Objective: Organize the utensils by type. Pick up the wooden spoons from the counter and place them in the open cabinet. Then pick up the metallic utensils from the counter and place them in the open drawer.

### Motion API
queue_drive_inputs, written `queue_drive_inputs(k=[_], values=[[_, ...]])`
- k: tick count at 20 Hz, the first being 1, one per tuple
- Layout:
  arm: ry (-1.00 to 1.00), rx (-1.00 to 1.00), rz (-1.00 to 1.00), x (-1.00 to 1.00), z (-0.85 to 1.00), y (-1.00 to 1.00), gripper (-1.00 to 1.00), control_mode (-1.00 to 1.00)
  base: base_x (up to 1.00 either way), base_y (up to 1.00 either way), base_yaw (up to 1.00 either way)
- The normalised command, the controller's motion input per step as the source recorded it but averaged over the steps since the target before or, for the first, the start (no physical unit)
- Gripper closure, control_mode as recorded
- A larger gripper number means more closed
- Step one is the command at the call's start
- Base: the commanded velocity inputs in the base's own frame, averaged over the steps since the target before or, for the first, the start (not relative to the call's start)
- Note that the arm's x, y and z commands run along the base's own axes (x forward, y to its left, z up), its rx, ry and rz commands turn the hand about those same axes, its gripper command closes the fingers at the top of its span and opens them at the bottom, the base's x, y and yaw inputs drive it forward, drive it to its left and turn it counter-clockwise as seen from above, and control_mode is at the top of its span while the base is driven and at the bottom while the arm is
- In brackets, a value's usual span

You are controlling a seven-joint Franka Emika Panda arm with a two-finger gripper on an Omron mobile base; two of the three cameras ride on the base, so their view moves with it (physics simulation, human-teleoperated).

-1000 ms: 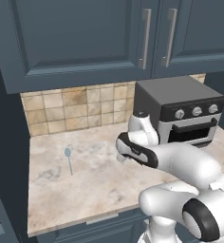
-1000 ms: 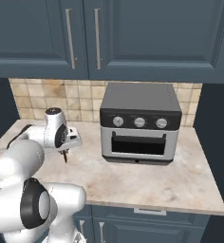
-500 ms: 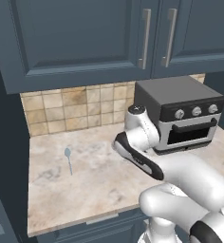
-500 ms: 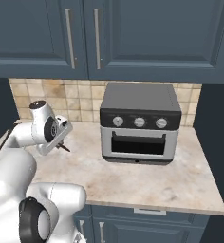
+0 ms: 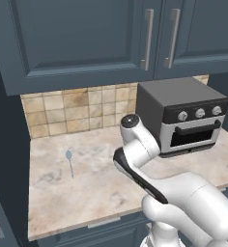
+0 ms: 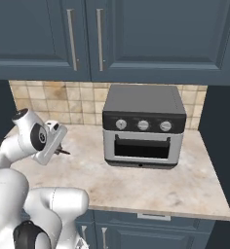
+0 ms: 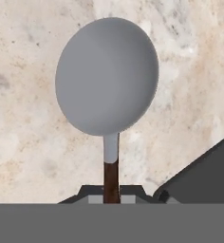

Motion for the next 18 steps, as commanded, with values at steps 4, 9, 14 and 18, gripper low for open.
queue_drive_inputs(k=[4, 9, 14, 18], values=[[0.00, 0.00, 0.00, 0.00, 0.00, 0.00, 1.00, -1.00, 0.00, 0.00, 0.00], [-0.07, 0.01, 0.00, -0.14, 0.00, 0.00, 1.00, -1.00, 0.00, 0.00, 0.00], [-0.06, 0.01, 0.00, -0.23, 0.00, 0.00, 1.00, 1.00, -0.42, -0.02, -0.01], [0.00, 0.00, 0.00, 0.00, 0.00, 0.00, 1.00, 1.00, -0.68, -0.15, -0.19]])
